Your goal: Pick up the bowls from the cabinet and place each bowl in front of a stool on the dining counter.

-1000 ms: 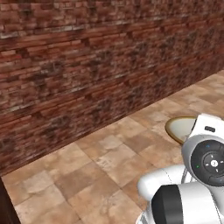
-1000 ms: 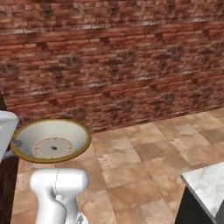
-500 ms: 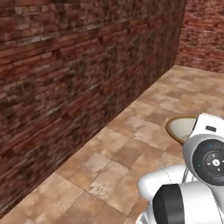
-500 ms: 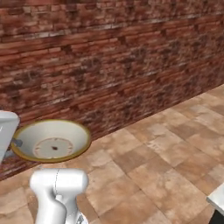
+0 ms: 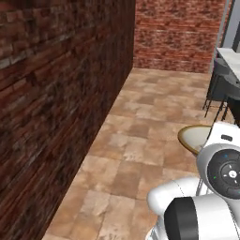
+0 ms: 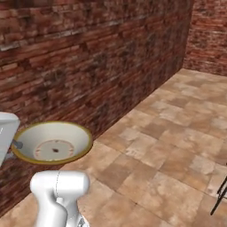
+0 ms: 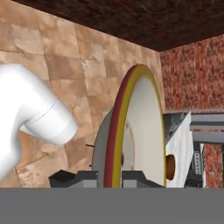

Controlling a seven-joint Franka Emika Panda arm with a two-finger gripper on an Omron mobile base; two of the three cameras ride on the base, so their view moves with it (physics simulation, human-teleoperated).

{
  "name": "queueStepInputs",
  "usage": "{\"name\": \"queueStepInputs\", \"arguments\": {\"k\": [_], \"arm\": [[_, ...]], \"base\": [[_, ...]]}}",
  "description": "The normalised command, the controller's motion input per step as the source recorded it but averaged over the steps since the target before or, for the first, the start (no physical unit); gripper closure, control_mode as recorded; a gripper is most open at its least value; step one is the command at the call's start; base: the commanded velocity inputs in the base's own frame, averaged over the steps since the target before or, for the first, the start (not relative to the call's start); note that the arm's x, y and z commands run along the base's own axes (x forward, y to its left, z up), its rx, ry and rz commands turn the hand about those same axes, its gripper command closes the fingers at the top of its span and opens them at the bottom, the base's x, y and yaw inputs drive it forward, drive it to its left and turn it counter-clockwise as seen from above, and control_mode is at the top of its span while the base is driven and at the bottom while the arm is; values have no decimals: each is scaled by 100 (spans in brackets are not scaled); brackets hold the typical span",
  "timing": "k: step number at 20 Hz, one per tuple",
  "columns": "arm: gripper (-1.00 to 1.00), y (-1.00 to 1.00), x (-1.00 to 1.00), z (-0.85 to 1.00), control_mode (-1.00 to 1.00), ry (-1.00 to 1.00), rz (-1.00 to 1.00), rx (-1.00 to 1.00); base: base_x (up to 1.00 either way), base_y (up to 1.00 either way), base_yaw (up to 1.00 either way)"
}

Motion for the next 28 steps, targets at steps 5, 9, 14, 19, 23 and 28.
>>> {"name": "queueStepInputs", "arguments": {"k": [5,9,14,19,23,28], "arm": [[100,0,0,0,100,0,0,0],[100,0,0,0,100,0,0,0],[100,0,0,0,100,0,0,0],[100,0,0,0,100,0,0,0],[100,0,0,0,100,0,0,0],[100,0,0,0,100,0,0,0]], "base": [[100,74,-57],[100,71,-56],[100,71,-55],[100,71,-52],[100,70,-51],[100,69,-49]]}}
